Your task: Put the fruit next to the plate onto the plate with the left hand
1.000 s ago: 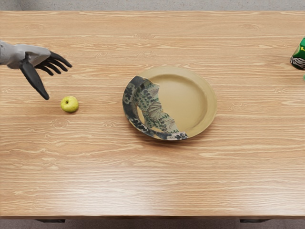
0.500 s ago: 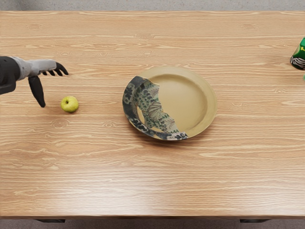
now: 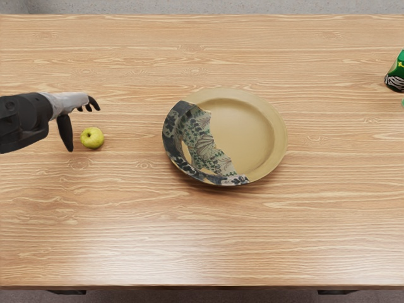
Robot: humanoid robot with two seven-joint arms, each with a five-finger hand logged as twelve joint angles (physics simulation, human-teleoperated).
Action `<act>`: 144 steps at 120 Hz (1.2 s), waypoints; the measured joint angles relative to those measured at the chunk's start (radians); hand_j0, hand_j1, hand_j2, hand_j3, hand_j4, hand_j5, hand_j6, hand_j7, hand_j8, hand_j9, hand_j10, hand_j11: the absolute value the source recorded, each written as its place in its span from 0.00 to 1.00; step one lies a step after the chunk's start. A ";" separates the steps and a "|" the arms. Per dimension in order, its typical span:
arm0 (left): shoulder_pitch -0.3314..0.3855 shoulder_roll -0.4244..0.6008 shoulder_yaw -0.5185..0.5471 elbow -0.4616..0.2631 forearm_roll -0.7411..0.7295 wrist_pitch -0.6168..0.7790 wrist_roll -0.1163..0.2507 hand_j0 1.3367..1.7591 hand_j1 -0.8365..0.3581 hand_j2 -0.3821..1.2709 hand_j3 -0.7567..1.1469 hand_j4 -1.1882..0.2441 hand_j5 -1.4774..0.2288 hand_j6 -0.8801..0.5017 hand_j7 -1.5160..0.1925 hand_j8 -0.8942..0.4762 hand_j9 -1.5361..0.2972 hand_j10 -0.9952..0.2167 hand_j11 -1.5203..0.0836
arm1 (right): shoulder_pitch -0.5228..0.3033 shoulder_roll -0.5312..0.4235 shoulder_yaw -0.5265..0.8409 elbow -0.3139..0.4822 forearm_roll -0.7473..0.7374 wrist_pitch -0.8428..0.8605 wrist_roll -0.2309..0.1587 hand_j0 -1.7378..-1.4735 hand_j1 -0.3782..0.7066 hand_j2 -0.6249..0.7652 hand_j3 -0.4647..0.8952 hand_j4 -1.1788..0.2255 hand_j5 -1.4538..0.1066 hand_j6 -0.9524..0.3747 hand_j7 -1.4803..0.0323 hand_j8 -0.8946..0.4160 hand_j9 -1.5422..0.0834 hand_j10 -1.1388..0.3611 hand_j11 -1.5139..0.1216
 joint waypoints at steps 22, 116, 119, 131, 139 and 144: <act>0.001 -0.043 0.029 0.009 -0.001 0.014 0.013 0.76 0.74 0.26 0.40 0.65 0.67 0.45 0.69 0.46 0.66 0.61 0.74 | 0.000 0.000 0.000 0.000 0.000 0.000 0.001 0.30 0.07 0.44 0.34 0.81 0.90 0.69 0.95 0.66 0.92 0.74 0.90; 0.009 -0.117 0.151 0.053 0.003 0.217 0.027 0.76 0.64 0.28 0.40 0.58 0.59 0.38 0.62 0.39 0.59 0.53 0.66 | 0.000 0.000 0.001 -0.001 0.000 -0.001 0.001 0.30 0.07 0.44 0.34 0.81 0.90 0.69 0.95 0.66 0.92 0.74 0.90; 0.008 -0.118 0.155 0.054 0.003 0.223 0.027 0.76 0.63 0.28 0.40 0.58 0.59 0.37 0.61 0.39 0.58 0.52 0.66 | 0.000 0.000 0.001 -0.001 0.000 -0.001 0.001 0.30 0.07 0.44 0.34 0.81 0.90 0.69 0.95 0.66 0.92 0.74 0.90; 0.009 -0.122 0.168 0.055 0.006 0.238 0.027 0.76 0.62 0.28 0.40 0.57 0.58 0.36 0.60 0.38 0.57 0.51 0.65 | 0.000 0.000 0.001 -0.001 0.000 -0.001 0.001 0.30 0.07 0.44 0.34 0.81 0.90 0.69 0.95 0.66 0.92 0.74 0.90; 0.020 -0.129 0.174 0.059 0.012 0.244 0.027 0.76 0.62 0.28 0.40 0.57 0.58 0.36 0.60 0.38 0.57 0.51 0.64 | 0.000 0.000 0.001 -0.001 0.000 -0.001 0.001 0.30 0.07 0.44 0.34 0.81 0.90 0.69 0.95 0.66 0.92 0.74 0.90; 0.031 -0.137 0.176 0.061 0.019 0.253 0.027 0.76 0.62 0.28 0.40 0.56 0.58 0.36 0.60 0.38 0.57 0.51 0.64 | 0.000 0.000 0.001 -0.001 0.000 -0.001 0.001 0.30 0.07 0.44 0.34 0.81 0.90 0.69 0.95 0.66 0.92 0.74 0.90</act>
